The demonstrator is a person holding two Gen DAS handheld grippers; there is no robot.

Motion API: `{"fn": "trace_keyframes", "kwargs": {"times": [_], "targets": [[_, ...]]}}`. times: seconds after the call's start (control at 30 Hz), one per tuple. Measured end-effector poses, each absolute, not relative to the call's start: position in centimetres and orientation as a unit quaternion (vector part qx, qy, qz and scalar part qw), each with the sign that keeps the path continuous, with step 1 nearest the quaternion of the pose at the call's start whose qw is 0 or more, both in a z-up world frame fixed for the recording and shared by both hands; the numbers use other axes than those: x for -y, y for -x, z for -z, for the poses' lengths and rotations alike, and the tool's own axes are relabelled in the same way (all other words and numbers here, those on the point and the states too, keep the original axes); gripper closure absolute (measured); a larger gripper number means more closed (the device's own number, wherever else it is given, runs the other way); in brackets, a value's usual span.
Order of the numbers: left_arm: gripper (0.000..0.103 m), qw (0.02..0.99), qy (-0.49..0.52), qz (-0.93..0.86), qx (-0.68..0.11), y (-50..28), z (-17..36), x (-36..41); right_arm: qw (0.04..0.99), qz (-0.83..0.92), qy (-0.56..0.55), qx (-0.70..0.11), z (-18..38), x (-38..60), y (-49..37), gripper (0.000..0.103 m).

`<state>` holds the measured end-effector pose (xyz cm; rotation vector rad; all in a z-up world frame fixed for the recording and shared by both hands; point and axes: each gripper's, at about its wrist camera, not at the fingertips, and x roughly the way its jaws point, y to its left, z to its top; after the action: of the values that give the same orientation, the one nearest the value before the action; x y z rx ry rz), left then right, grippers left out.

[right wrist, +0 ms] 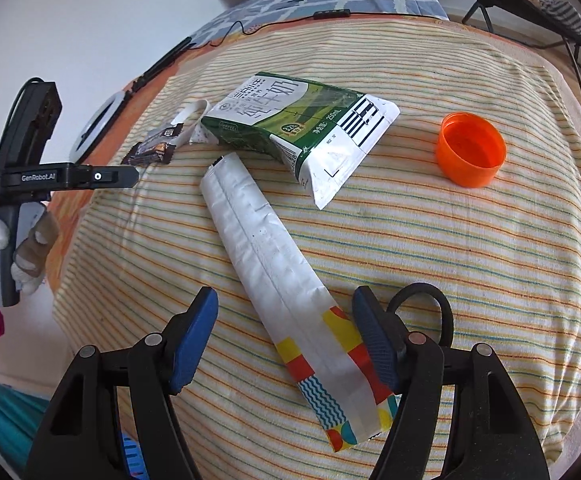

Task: Collect trash
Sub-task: 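Grasp the chocolate bar wrapper with the left tool while the right tool grasps the white tube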

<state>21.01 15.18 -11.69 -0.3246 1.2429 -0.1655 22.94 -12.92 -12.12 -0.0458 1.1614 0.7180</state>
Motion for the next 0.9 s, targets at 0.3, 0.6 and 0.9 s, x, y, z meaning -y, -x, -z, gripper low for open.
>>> {"fn": "trace_keyframes", "kwargs": {"times": [0.3, 0.6, 0.9], "targets": [[0.027, 0.833, 0.068, 0.051, -0.547, -20.9, 9.5, -13.5, 0.771, -0.346, 0.017, -0.535, 11.4, 15.0, -21.5, 0.034], [0.027, 0.832, 0.169, 0.016, -0.528, -27.8, 10.8, -19.0, 0.773, -0.346, 0.007, -0.531, 11.4, 14.3, -22.0, 0.034], [0.027, 0.808, 0.182, 0.062, -0.556, -24.9, 12.4, -18.7, 0.774, -0.359, 0.04, -0.52, 10.9, 12.3, -21.3, 0.034]]}}
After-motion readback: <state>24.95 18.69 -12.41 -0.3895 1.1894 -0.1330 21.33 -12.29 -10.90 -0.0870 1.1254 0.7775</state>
